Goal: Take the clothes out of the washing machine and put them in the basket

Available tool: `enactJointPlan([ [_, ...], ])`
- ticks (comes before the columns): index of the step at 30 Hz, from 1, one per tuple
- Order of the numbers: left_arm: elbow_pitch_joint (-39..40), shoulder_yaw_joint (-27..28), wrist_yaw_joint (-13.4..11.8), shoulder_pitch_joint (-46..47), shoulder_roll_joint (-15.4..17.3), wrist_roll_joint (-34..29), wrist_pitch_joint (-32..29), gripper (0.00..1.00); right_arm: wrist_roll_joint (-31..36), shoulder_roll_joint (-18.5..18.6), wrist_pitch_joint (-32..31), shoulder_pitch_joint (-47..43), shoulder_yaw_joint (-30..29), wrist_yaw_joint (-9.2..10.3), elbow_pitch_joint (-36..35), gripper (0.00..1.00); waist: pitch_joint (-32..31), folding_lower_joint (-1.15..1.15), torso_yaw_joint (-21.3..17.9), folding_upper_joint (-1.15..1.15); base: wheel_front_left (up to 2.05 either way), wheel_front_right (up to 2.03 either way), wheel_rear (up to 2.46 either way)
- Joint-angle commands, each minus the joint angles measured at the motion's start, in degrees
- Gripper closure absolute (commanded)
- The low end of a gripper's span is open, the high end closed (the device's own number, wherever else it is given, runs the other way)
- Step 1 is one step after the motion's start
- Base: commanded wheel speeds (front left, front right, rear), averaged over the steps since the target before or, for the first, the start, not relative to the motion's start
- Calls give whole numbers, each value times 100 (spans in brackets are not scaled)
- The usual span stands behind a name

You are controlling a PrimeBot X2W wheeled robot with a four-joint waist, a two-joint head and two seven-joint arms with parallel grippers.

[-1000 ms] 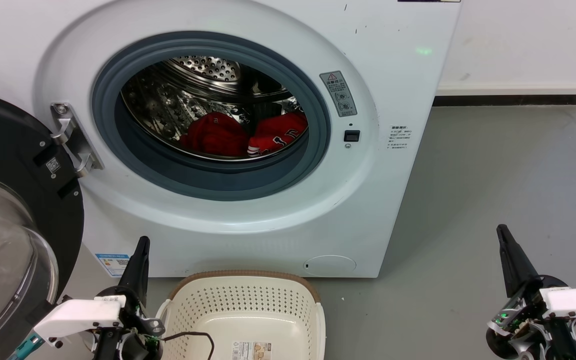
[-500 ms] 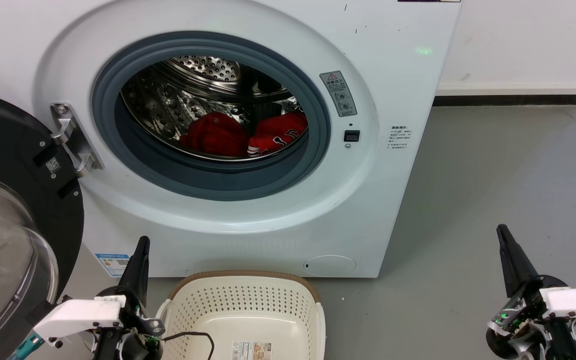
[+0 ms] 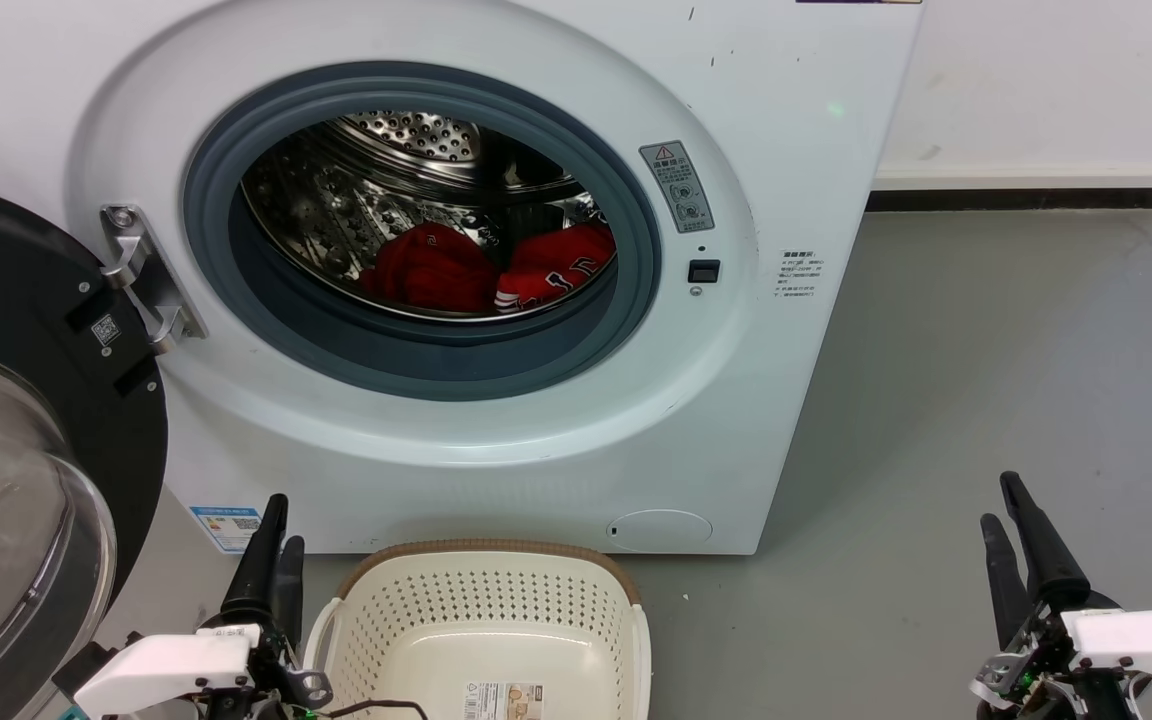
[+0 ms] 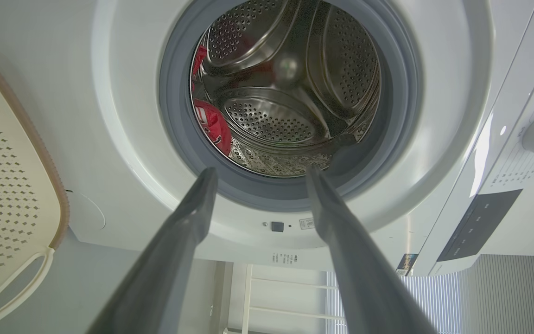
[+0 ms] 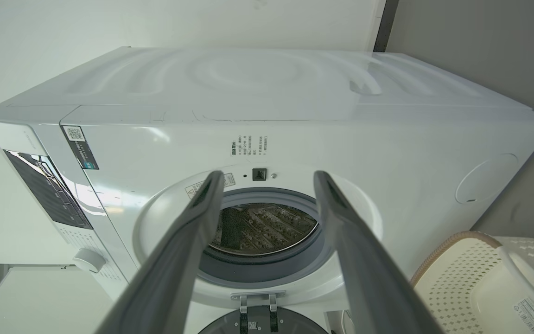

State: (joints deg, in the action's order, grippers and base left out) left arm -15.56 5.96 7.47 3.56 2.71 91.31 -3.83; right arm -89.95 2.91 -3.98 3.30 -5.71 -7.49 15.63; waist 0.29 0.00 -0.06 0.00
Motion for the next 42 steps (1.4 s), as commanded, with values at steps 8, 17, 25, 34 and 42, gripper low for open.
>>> enactJointPlan([
  [8, 118, 212, 2, 22, 12, -614, 266, 0, 627, 5, 267, 79, -68, 0, -25, 0, 2, 0, -19, 0, 0, 0, 0],
  [17, 250, 420, 2, 46, 13, -1276, 455, 0, 1556, 4, 458, 112, -170, 0, -204, 0, 23, 0, -38, 0, 0, 0, 0],
  [25, 604, 630, -58, 86, 15, -2112, 630, 0, 3046, 4, 635, 137, -167, 0, -684, 0, 55, 0, -53, 0, 0, 0, 0],
  [34, 1203, 577, -249, 46, 16, -3095, 811, 0, 4610, 4, 820, 150, 9, 0, -1267, 0, 104, 0, -71, 0, 0, 0, 0],
  [42, 1723, 171, -547, -60, 17, -4301, 957, 0, 5587, 3, 968, 126, 171, 0, -1526, 0, 133, 0, -98, 0, 0, 0, 0],
])
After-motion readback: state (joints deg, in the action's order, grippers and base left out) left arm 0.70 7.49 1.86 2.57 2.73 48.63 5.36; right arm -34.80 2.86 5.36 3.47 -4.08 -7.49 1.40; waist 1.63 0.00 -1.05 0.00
